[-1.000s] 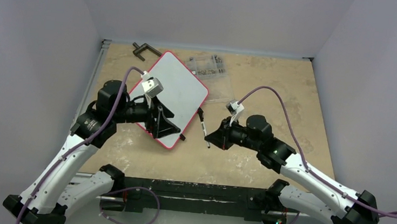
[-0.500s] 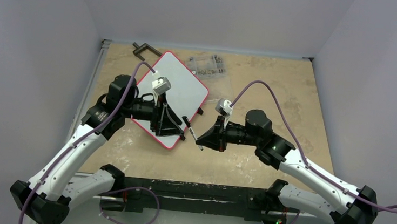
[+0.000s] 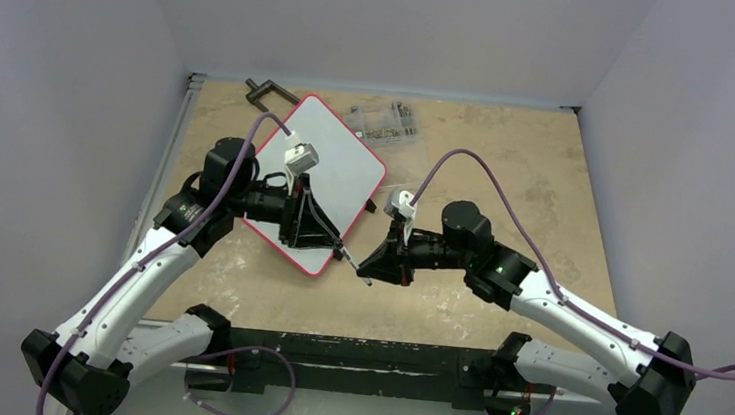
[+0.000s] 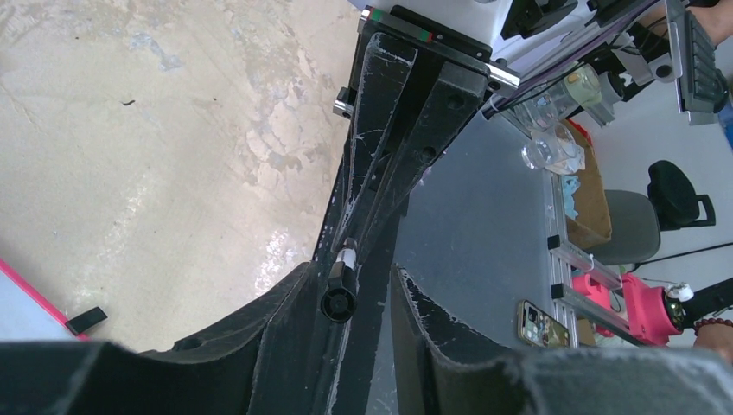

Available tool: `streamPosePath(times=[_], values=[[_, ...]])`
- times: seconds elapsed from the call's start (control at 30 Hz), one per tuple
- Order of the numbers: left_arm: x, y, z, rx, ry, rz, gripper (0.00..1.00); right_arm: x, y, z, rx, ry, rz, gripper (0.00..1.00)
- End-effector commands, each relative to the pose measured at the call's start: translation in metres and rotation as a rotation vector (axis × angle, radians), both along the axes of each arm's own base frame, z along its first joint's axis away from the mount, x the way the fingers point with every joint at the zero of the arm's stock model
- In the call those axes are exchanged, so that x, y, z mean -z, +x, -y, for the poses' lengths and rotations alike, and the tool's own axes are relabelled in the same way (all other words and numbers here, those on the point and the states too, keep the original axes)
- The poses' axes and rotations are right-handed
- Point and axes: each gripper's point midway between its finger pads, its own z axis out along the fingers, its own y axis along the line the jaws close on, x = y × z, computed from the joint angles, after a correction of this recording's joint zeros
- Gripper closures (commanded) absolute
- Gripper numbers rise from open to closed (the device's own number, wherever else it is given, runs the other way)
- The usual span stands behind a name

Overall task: Write a sentence on the whiteboard
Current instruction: Pass from the right arm to the left

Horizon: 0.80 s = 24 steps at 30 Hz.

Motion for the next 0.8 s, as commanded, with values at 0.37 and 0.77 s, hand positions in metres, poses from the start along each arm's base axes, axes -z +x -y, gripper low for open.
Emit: streamPosePath(times=[0.37, 0.77], values=[[-0.010, -0.001, 0.003, 0.039, -0.013, 0.042, 0.71, -0.033, 0.000, -0.002, -0.020, 0.048, 0.094, 1.00], [-0.010, 0.002, 0.003, 0.021, -0.008, 0.050, 1.00, -0.039, 0.006, -0.001, 0.021, 0.059, 0.106, 1.00]])
